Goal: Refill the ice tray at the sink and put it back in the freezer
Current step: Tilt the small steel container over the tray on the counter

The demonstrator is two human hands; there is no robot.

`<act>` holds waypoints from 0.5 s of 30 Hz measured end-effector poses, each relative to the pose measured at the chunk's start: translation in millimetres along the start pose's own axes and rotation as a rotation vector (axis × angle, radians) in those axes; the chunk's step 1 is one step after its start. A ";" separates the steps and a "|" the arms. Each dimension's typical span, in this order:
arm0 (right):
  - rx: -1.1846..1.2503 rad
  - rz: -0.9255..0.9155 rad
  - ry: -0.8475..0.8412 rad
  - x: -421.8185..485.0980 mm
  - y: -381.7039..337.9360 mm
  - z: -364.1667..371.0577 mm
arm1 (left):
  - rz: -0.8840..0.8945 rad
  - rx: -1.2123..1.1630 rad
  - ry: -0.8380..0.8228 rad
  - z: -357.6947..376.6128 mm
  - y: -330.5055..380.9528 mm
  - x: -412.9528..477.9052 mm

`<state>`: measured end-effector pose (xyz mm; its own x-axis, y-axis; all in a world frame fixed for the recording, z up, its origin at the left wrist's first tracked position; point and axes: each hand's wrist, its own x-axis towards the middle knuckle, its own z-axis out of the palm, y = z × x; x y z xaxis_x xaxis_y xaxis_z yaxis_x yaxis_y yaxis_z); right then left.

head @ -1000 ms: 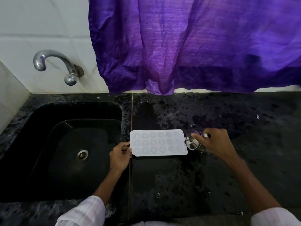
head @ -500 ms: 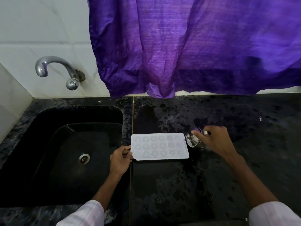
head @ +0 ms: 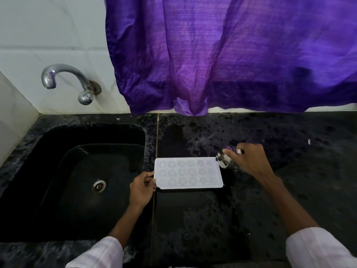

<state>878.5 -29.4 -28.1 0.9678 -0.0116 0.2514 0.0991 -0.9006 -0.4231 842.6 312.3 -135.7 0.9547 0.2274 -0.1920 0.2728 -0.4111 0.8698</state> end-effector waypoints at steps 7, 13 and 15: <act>0.022 -0.011 -0.007 -8.7 0.6 -1.8 | -0.003 -0.014 -0.007 0.2 0.4 0.0; 0.034 -0.017 -0.016 -29.1 0.2 -4.1 | -0.003 -0.027 -0.004 0.4 1.0 -1.1; 0.044 -0.014 -0.020 -35.6 -1.8 -4.0 | -0.001 -0.029 -0.005 0.9 1.6 -1.4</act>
<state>843.0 -29.1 -32.8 0.9706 0.0103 0.2405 0.1227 -0.8807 -0.4575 841.8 310.6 -134.4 0.9549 0.2237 -0.1951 0.2705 -0.3853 0.8822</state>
